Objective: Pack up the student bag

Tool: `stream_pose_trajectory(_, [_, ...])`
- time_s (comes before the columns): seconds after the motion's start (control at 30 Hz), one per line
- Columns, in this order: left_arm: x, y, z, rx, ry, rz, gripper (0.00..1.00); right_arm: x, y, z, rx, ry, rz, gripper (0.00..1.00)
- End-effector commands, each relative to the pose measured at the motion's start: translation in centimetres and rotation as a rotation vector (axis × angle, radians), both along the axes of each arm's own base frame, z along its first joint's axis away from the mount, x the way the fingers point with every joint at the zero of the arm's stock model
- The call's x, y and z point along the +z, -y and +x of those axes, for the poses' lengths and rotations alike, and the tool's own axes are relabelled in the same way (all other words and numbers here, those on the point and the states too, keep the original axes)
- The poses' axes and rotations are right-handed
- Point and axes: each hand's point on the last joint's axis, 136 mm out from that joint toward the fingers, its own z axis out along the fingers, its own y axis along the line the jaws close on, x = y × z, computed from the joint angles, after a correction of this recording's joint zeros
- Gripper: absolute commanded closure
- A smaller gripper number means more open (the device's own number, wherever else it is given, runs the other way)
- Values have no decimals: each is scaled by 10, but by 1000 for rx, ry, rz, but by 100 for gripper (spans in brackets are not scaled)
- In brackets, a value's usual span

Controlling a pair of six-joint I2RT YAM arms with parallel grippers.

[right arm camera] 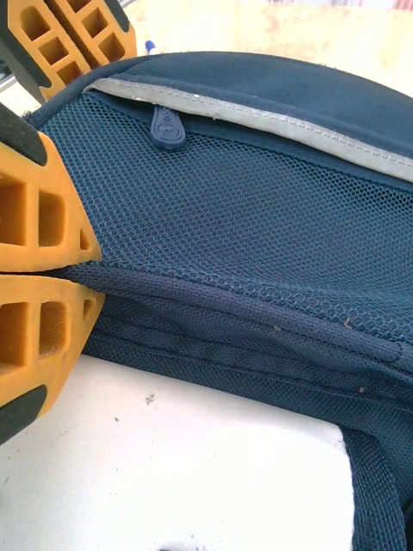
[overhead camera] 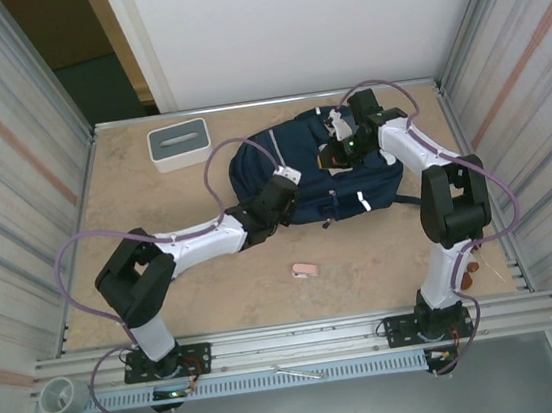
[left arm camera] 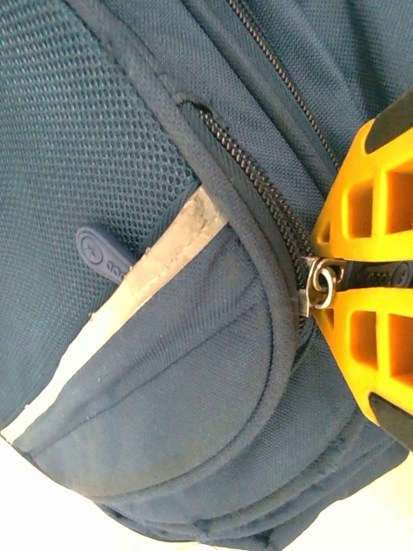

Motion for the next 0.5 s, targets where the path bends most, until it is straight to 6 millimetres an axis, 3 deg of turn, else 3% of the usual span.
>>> stream_pose_trajectory(0.0, [11,2,2,-86,-3,-67,100,20,0,4,25,62,30,100])
stream_pose_trajectory(0.1, [14,5,-6,-183,-31,-123,100,20,1,4,39,64,2,100])
stream_pose_trajectory(0.33, [14,-2,-26,-318,-59,-226,100,22,-14,2,110,69,-22,100])
stream_pose_trajectory(0.47, [14,4,-40,-379,-84,-275,100,29,-25,5,143,89,-9,100])
